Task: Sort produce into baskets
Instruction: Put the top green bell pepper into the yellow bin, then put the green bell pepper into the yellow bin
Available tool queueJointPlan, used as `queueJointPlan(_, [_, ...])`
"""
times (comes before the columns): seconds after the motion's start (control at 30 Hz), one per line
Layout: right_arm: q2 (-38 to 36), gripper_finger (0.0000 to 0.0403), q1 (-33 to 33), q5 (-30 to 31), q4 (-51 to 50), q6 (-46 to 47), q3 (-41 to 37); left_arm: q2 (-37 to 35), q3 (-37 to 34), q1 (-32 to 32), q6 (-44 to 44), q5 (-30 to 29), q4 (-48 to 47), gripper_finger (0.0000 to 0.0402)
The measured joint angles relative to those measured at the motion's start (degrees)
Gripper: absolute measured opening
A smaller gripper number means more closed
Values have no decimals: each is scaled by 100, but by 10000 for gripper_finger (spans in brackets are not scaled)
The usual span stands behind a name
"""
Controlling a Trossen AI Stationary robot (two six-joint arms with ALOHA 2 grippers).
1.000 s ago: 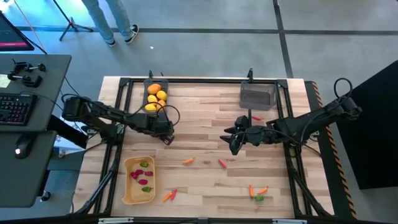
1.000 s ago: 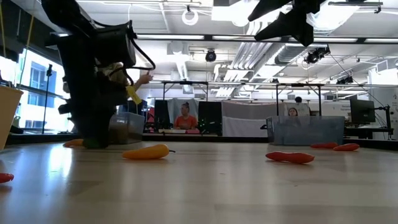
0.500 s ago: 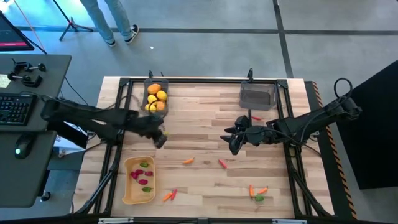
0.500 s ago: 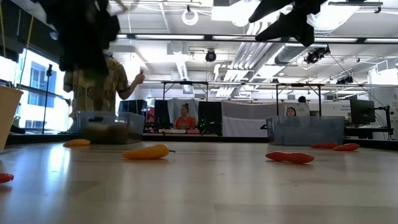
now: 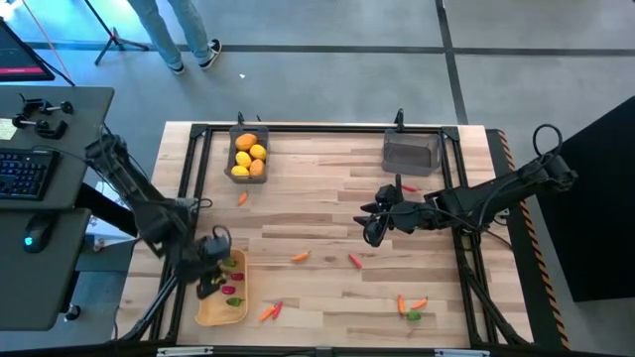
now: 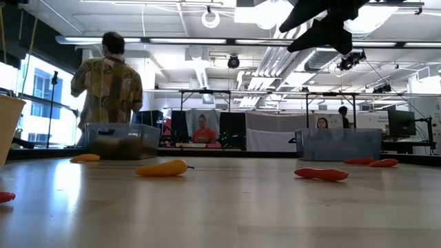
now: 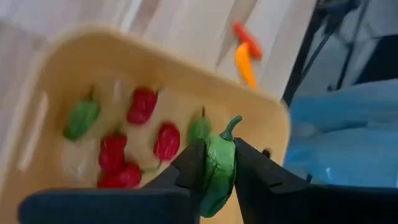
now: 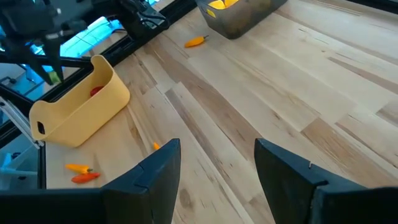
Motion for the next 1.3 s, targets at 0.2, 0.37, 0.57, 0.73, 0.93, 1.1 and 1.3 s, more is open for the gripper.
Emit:
queueJointPlan(0.2, [0,193,0,-77,38,4,0,342,-4,-172,-342,414,23,144])
queueJointPlan(0.37, [0,193,0,-133,87,-5,1,200,-4,-175,-376,424,30,205])
queueJointPlan(0.57, [-106,193,-1,-462,-167,-581,454,-314,317,72,168,-55,302,229])
queueJointPlan(0.73, [-204,193,-2,-240,-1088,-641,1074,-671,983,758,1580,-1893,414,217])
queueJointPlan(0.93, [-178,193,114,-1724,-1503,607,970,-562,1224,1894,3287,-2883,351,201])
queueJointPlan(1.1, [189,193,1136,-2802,-1060,2503,363,-473,1224,2589,3292,-3082,355,200])
queueJointPlan(1.3, [1155,192,2820,-3305,-247,3612,657,-387,1226,2886,3695,-2993,367,200])
